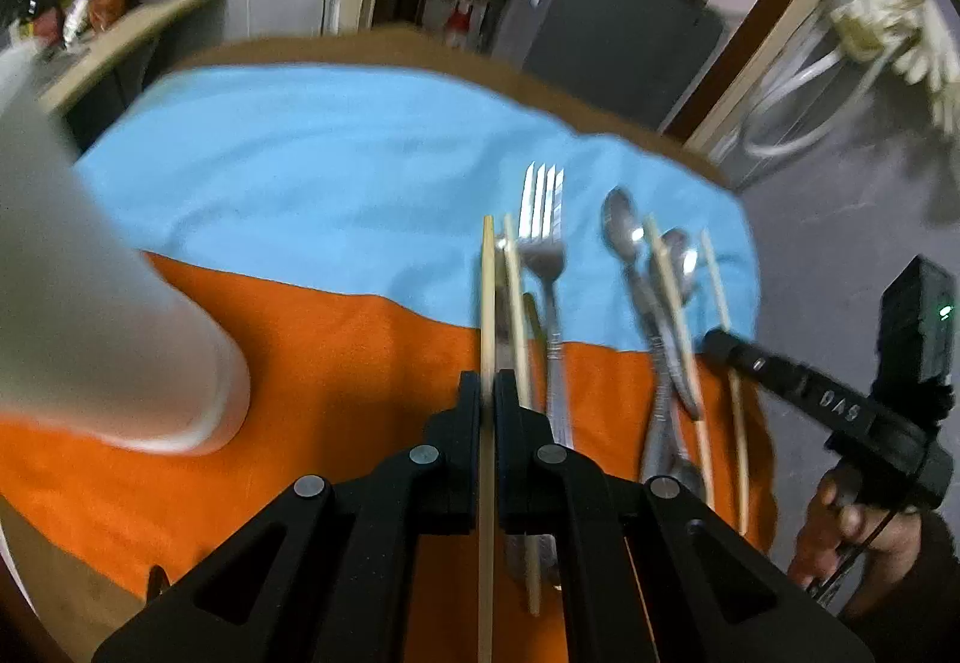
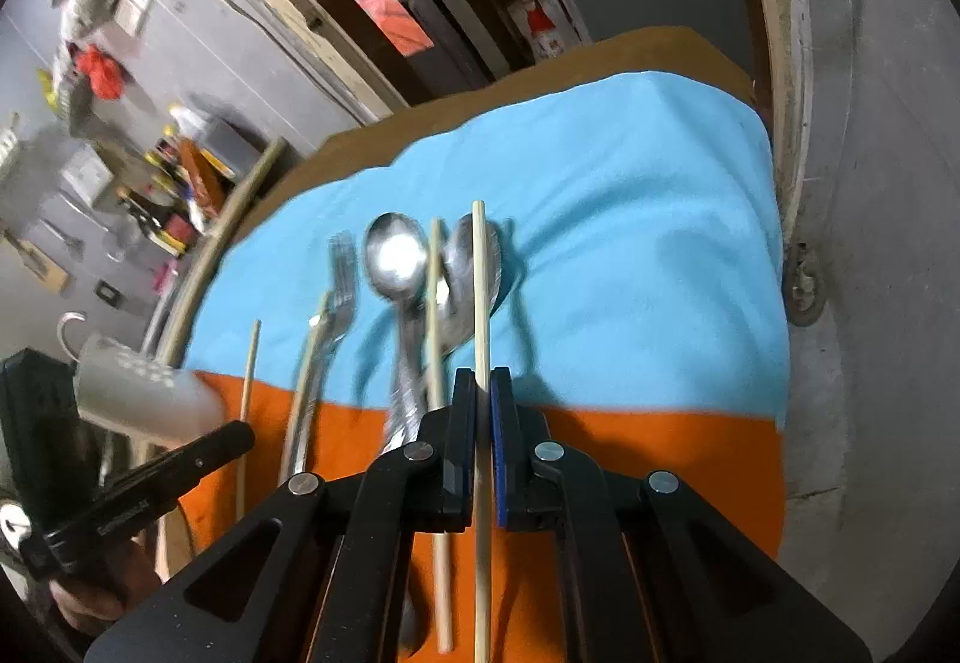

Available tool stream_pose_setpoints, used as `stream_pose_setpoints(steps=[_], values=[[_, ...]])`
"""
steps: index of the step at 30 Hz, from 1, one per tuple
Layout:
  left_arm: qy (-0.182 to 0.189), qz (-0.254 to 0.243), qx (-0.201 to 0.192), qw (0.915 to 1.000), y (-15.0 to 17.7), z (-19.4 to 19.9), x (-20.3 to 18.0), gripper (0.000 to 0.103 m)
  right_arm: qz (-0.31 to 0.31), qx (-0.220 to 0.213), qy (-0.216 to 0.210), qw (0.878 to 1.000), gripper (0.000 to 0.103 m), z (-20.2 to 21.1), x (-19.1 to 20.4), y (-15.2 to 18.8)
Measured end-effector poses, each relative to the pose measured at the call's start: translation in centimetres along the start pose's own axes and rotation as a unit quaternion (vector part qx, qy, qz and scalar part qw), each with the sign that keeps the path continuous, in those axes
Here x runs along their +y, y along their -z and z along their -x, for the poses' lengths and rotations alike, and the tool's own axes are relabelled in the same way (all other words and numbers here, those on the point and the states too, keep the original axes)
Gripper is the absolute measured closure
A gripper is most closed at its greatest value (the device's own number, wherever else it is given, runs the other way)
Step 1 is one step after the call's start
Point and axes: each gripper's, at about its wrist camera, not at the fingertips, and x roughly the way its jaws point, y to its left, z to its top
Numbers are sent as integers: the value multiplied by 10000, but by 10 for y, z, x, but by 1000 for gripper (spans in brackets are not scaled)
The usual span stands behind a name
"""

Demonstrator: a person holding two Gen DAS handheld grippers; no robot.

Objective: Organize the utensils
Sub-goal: 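Close the left tool on a wooden chopstick while the right tool grasps another chopstick, then lift the chopsticks upright with both tools and carry them over the white caddy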

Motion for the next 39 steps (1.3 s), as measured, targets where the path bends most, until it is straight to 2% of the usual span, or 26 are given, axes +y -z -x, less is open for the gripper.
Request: stream_pose_setpoints(steps=[4,9,14,21,24,27,32,34,39], values=[[121,-16,-446,9989,15,23,-2,101,-92,-288,-111,9995,100,20,10,20],[446,-238,-950,9942,24,58,-12,101,-60,-978,-76,9952,100,52,38,43],[676,-353,-1399,9872,15,101,-5,101,187,-1873,-228,9819,100,83,95,53],[789,-252,-2084,9745,-12,186,56,101,682,-2681,-859,9571,100,83,196,41],[769,-42,-2453,9664,-32,213,90,101,838,-2929,-1199,9449,100,78,230,29],[655,304,-2894,9545,-54,232,132,101,1016,-3153,-1529,9311,100,68,264,15],[652,719,-3455,9334,-76,233,188,101,1242,-3410,-1743,9154,100,46,294,2],[658,800,-3593,9274,-82,228,206,101,1284,-3443,-1752,9134,100,37,296,4],[604,908,-3883,9151,-88,211,224,101,1263,-3469,-1713,9134,100,13,286,9]])
